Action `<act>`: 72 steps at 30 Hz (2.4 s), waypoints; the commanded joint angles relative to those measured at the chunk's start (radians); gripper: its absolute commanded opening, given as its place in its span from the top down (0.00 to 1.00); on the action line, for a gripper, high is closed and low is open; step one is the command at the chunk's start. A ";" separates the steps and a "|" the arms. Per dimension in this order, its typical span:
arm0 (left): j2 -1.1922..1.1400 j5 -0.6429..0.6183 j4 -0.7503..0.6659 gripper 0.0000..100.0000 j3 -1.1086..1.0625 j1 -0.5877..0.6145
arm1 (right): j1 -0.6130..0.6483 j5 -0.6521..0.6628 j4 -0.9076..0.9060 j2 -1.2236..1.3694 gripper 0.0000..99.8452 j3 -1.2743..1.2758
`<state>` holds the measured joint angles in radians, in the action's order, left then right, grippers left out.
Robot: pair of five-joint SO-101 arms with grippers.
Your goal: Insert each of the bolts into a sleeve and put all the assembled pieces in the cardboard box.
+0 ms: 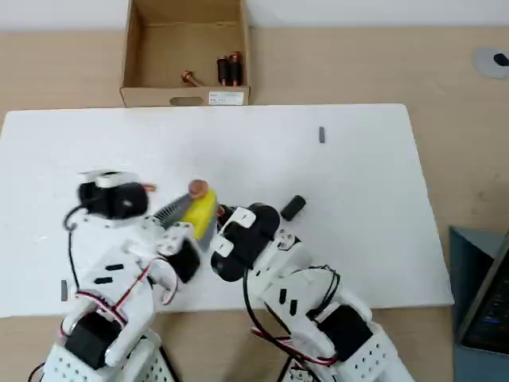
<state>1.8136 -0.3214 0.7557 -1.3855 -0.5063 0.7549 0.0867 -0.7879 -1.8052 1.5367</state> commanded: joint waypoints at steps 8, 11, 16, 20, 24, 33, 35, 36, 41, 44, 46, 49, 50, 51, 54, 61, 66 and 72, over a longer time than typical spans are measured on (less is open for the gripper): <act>0.010 0.025 -0.011 1.00 -0.077 -0.077 | 0.016 0.008 0.035 -0.111 0.99 -0.027; 0.010 0.025 -0.011 1.00 -0.089 -0.066 | 0.016 0.008 0.035 -0.111 0.99 -0.027; 0.010 0.023 -0.015 0.87 -0.068 -0.049 | 0.016 0.008 0.035 -0.111 0.99 -0.022; 0.008 0.025 -0.012 0.82 -0.041 0.021 | 0.016 0.008 0.035 -0.111 0.99 -0.019; 0.008 0.026 0.009 0.82 -0.021 0.048 | 0.016 0.008 0.035 -0.111 0.99 -0.010; 0.008 0.023 0.086 0.83 0.123 0.051 | 0.012 0.002 0.035 -0.111 0.99 -0.002; 0.008 0.025 0.083 0.83 0.170 0.051 | 0.012 0.002 0.034 -0.111 0.99 -0.002; 0.008 0.025 0.084 0.83 0.190 0.054 | 0.012 0.002 0.034 -0.111 0.99 -0.002; 0.008 0.026 0.084 0.98 0.215 0.221 | -0.015 -0.002 0.031 -0.110 0.99 -0.004; 0.008 0.026 0.086 0.99 0.201 0.351 | -0.068 -0.054 0.029 -0.105 0.99 -0.005; 0.008 0.026 0.086 1.00 0.181 0.423 | -0.097 -0.084 0.018 -0.101 0.99 -0.002; 0.008 0.048 0.104 1.00 0.110 0.488 | -0.116 -0.121 -0.029 -0.101 0.99 -0.010; 0.008 0.068 0.130 1.00 0.083 0.497 | -0.120 -0.140 -0.046 -0.101 0.99 -0.019; 0.008 0.078 0.160 1.00 0.054 0.502 | -0.127 -0.160 -0.063 -0.101 0.99 -0.036; 0.008 0.089 0.227 1.00 -0.035 0.505 | -0.127 -0.178 -0.127 -0.097 0.99 -0.107; 0.008 0.236 0.250 1.00 -0.170 0.506 | -0.174 -0.176 -0.166 0.133 0.99 -0.346; 0.008 0.296 0.250 1.00 -0.212 0.508 | -0.176 -0.176 -0.100 0.453 0.99 -0.559; 0.008 0.288 0.249 1.00 -0.276 0.508 | -0.246 -0.176 0.080 0.863 0.99 -0.800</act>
<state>1.8167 -0.0361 1.0027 -1.6556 -0.0107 0.5539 -0.0806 -0.8094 -1.1285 0.9060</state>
